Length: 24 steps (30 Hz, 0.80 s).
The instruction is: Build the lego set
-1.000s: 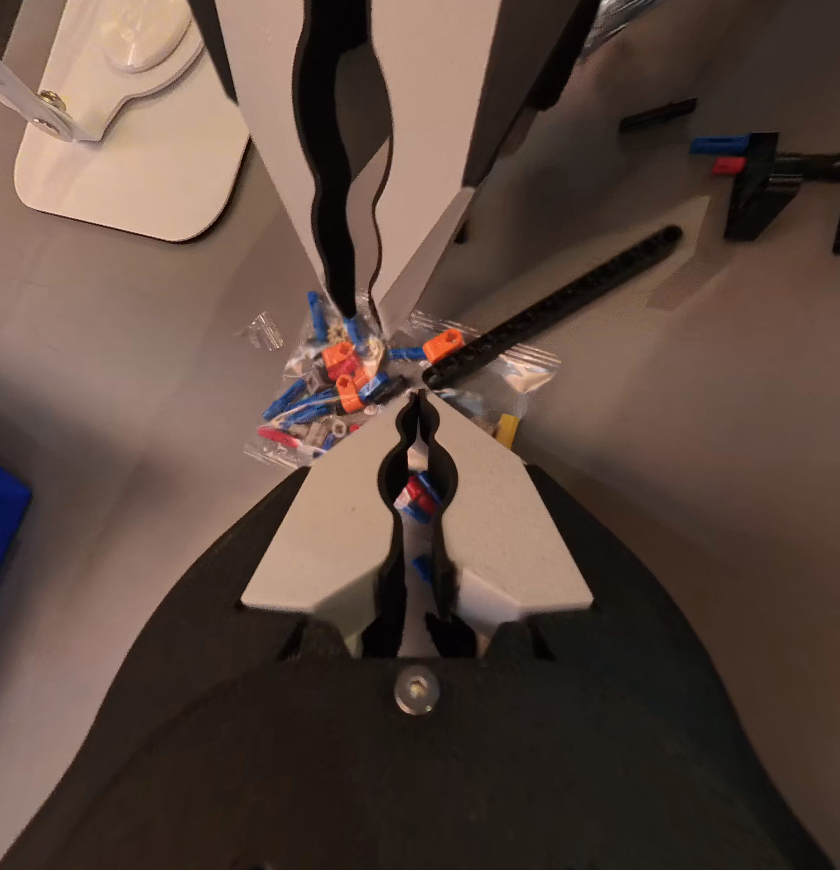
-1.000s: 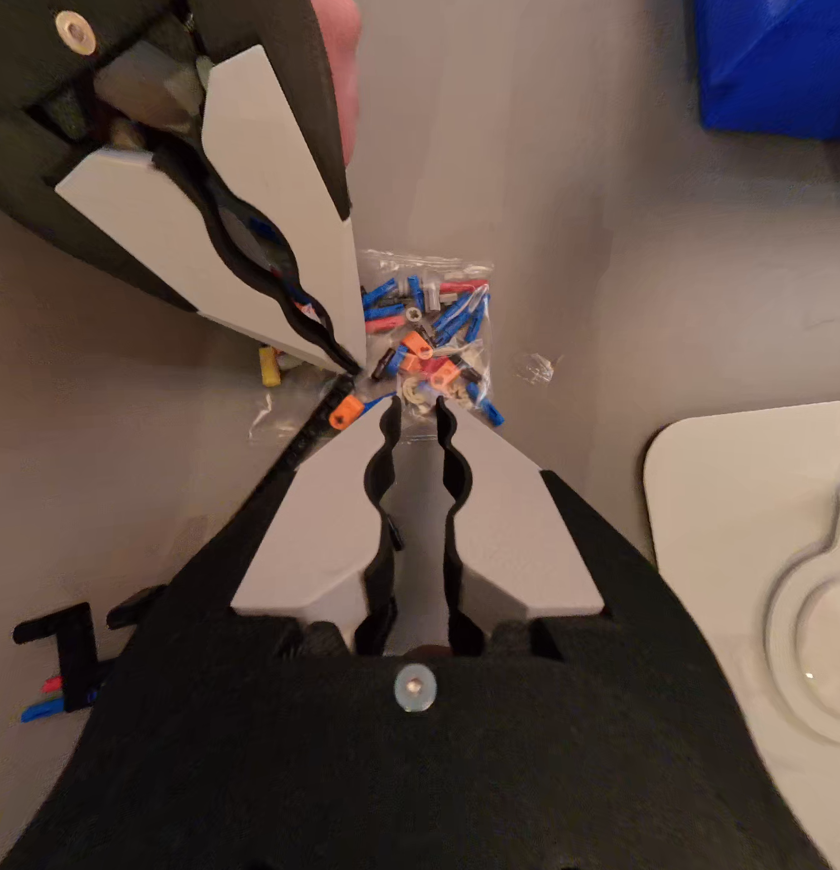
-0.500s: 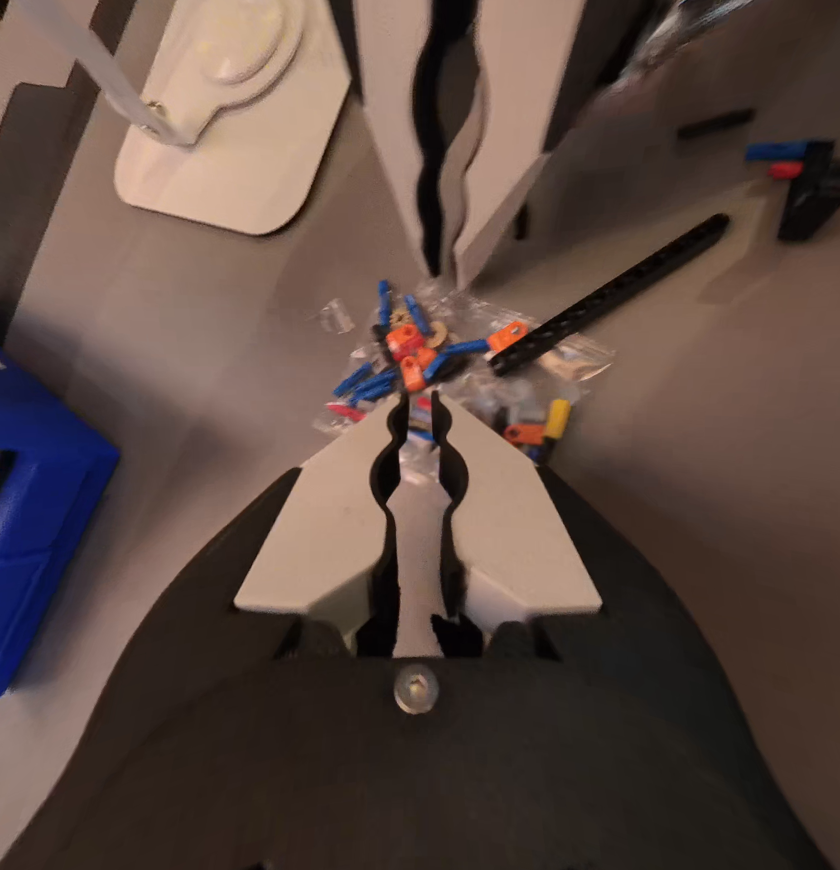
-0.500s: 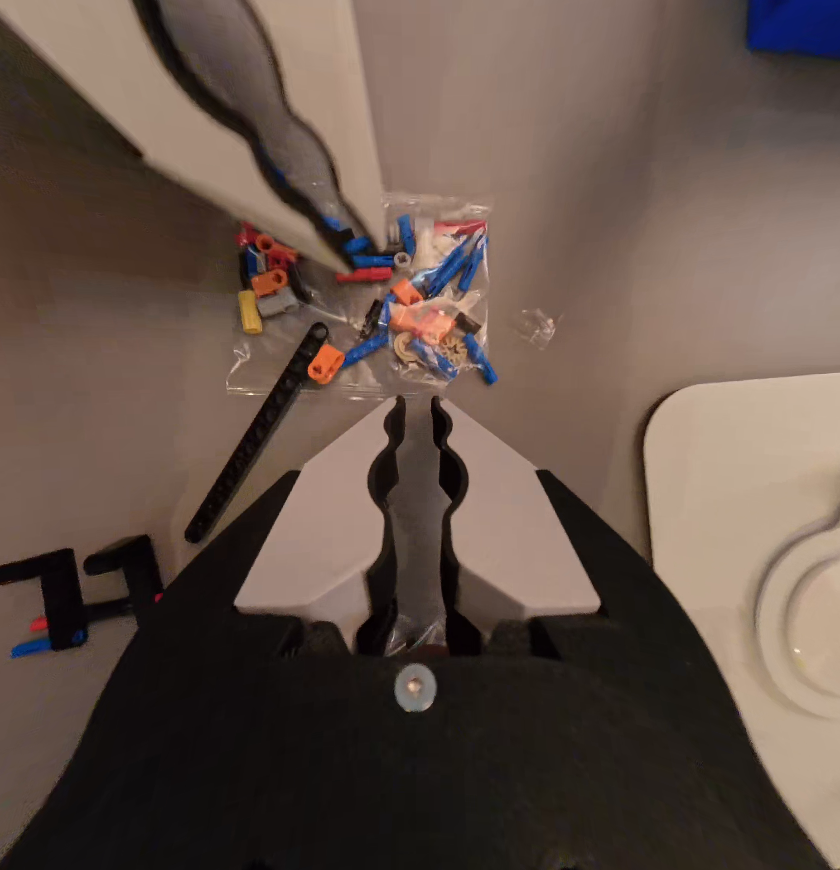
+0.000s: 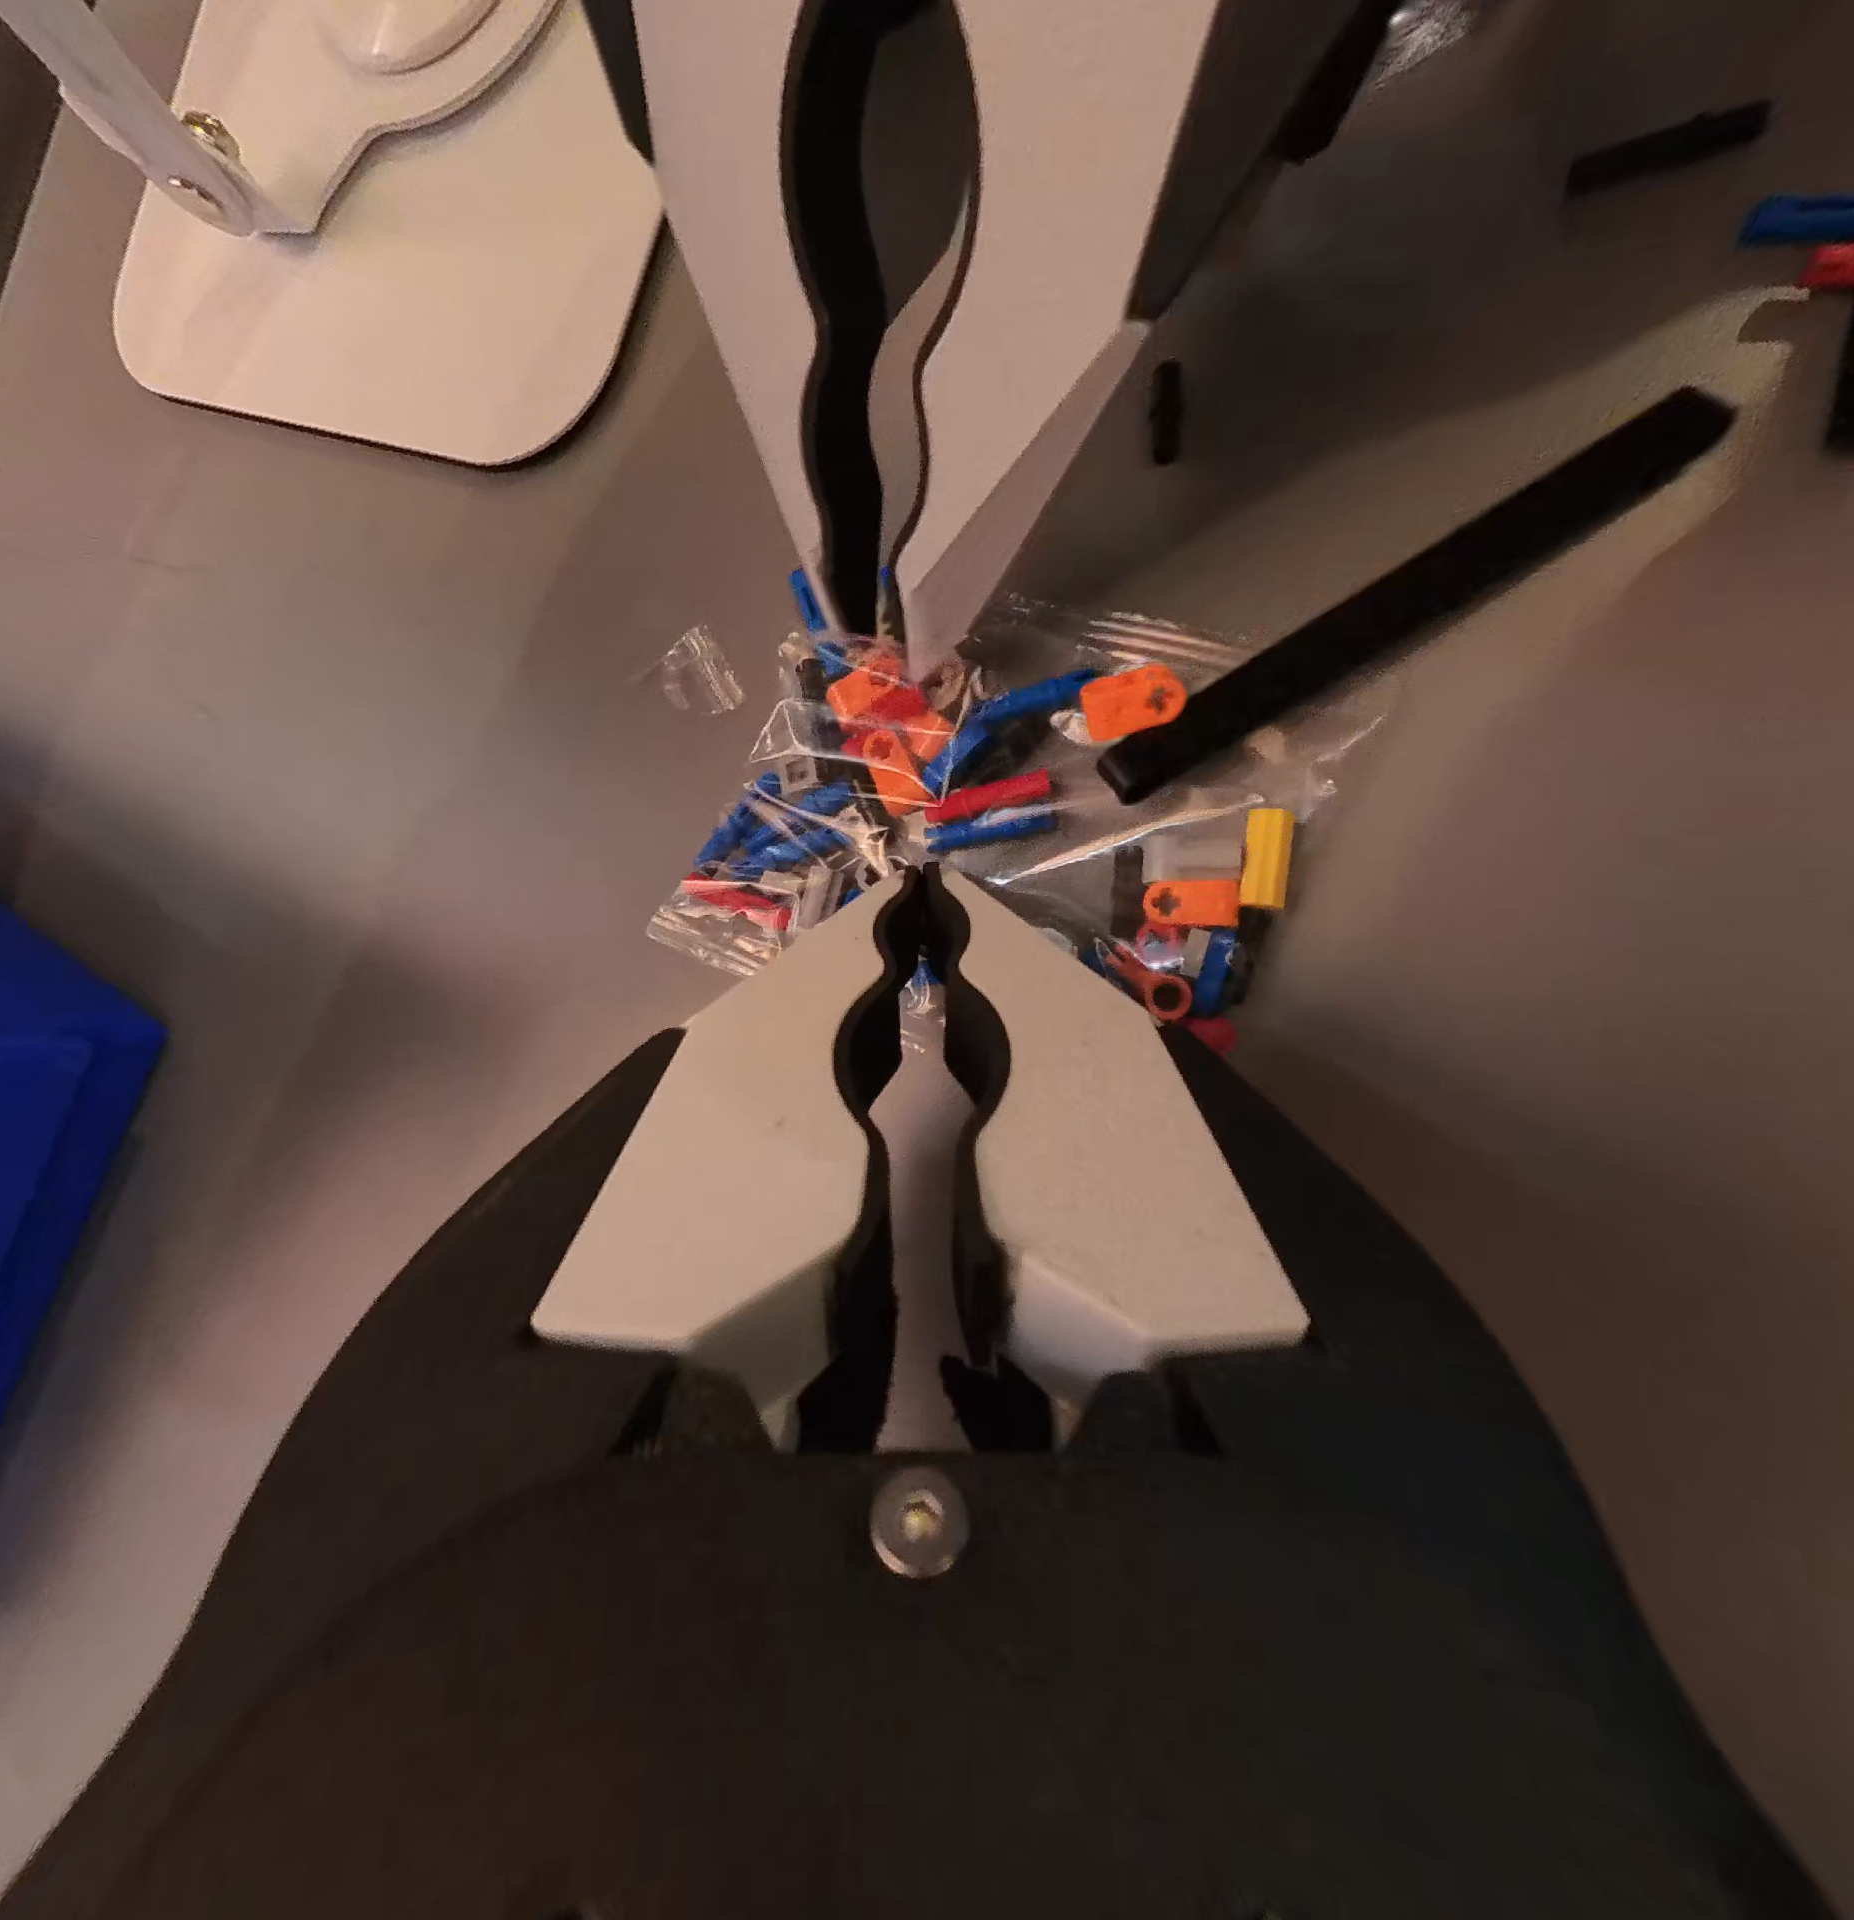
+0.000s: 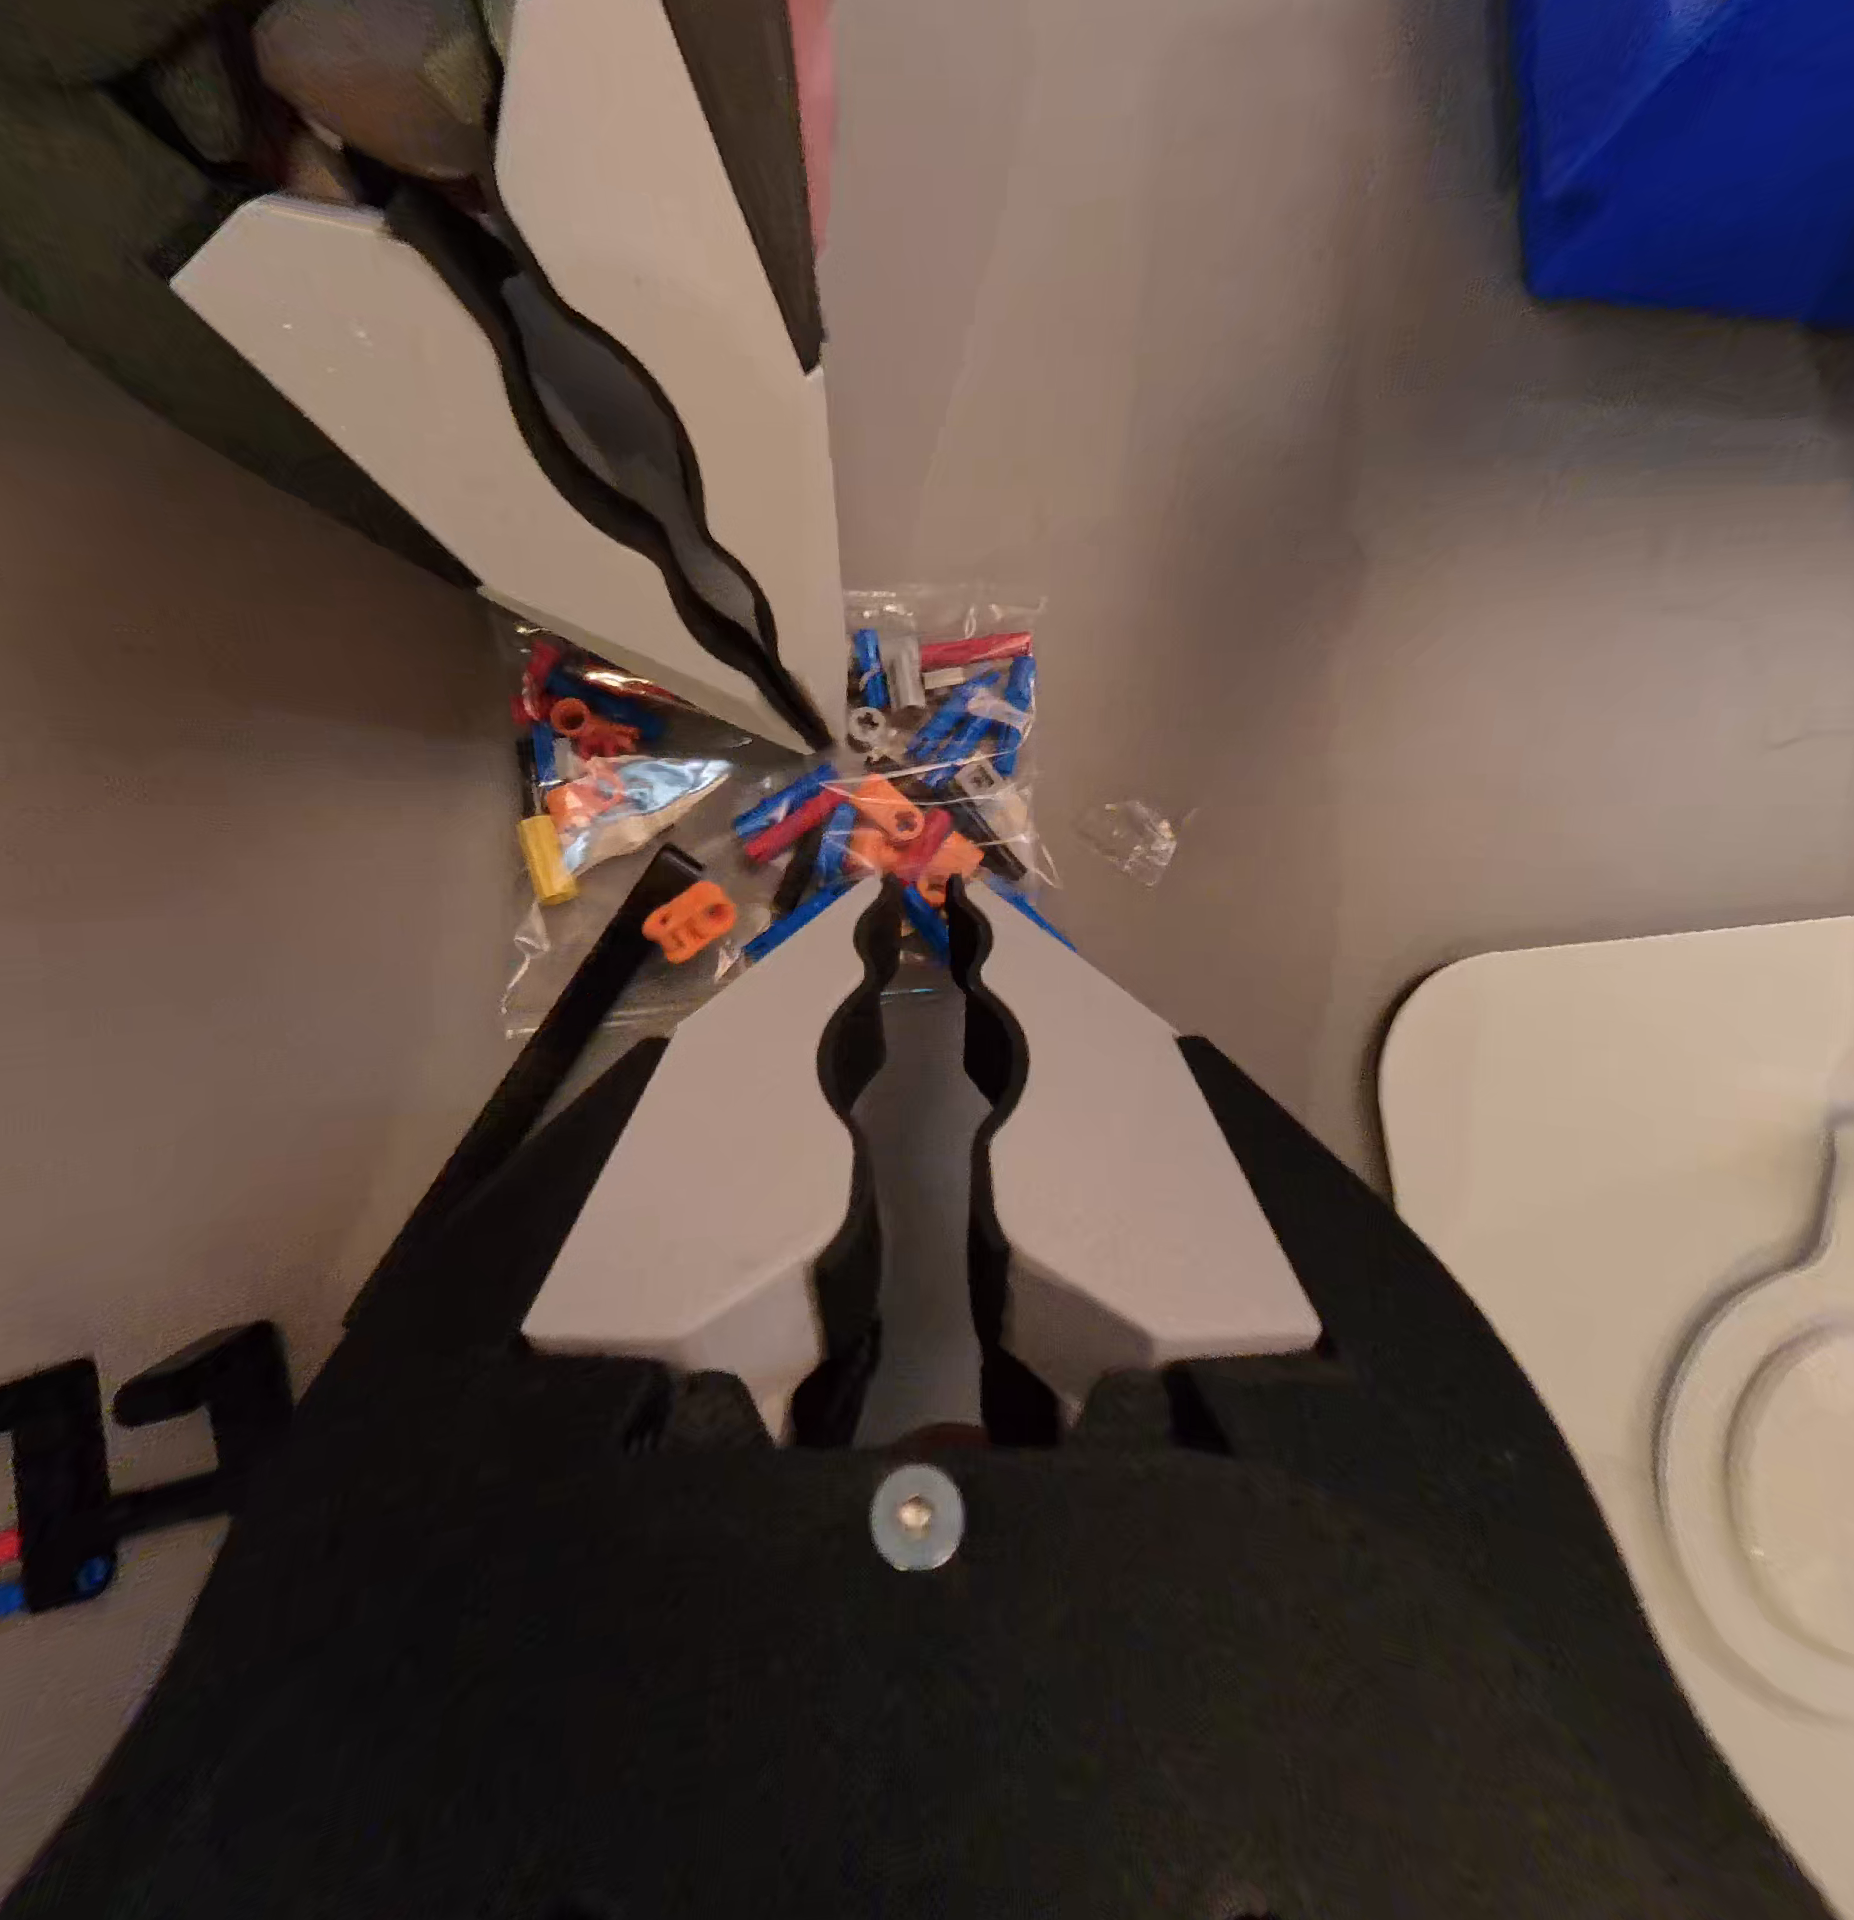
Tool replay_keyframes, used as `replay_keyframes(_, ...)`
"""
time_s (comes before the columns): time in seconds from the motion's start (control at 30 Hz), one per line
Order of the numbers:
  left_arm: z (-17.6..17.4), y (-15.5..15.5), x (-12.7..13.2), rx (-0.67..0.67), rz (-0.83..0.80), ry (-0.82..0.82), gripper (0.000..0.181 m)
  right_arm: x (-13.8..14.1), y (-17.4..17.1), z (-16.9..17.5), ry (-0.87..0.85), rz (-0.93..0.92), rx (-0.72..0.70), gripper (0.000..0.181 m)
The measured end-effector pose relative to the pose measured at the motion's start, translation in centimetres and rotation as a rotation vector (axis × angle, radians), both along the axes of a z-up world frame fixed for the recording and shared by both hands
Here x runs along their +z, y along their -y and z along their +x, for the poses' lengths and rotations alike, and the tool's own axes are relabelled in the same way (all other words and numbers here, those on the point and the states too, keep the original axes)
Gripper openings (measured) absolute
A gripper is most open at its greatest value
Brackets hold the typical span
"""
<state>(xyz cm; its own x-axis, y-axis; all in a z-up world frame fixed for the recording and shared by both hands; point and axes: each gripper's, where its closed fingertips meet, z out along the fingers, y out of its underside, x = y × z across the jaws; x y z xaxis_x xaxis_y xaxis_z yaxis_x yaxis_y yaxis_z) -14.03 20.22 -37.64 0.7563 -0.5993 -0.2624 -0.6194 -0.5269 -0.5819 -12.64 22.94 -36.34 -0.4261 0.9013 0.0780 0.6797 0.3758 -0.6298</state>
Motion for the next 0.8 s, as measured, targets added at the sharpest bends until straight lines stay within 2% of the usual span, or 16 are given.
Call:
replay_keyframes(0.37,0.12,-0.05,0.01,-0.008,0.012,0.015,0.000,-0.52,0.55,-0.37,0.002,0.039,0.060,0.013)
replay_keyframes(0.8,0.10,-0.04,-0.01,-0.009,0.013,0.017,0.000,-0.45,0.27,-0.44,0.013,-0.059,0.022,0.002)
